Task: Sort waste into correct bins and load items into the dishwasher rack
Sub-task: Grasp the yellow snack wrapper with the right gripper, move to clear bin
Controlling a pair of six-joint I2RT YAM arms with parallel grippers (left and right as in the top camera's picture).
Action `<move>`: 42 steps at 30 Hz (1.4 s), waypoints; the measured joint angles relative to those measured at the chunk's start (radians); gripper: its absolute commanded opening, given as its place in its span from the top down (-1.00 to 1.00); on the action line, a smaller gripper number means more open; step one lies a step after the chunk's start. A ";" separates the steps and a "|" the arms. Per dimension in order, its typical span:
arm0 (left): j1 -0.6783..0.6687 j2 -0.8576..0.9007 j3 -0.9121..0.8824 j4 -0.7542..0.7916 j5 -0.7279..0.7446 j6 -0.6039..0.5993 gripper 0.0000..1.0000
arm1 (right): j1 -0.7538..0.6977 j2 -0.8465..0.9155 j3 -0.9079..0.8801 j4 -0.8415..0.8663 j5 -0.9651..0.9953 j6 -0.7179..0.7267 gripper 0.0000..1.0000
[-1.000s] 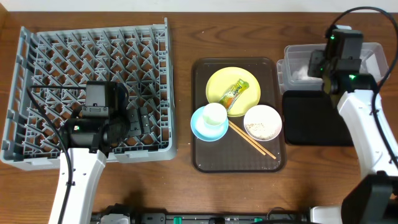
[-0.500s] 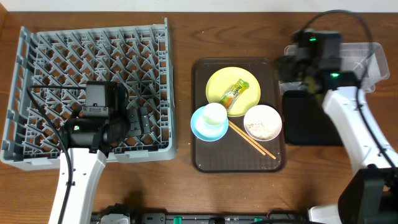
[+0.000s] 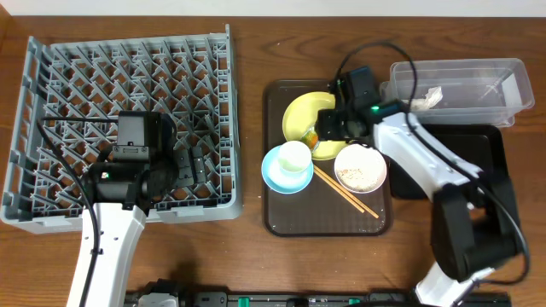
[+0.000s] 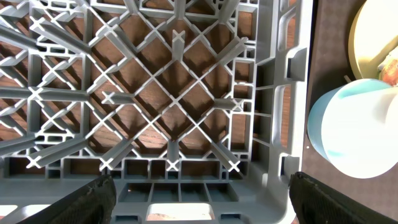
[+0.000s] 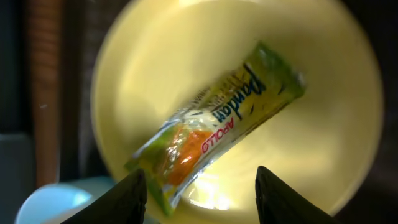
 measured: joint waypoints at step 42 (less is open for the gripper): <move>0.000 0.000 0.000 0.000 0.000 0.000 -0.81 | -0.416 -0.255 0.015 -0.002 0.281 -0.173 0.46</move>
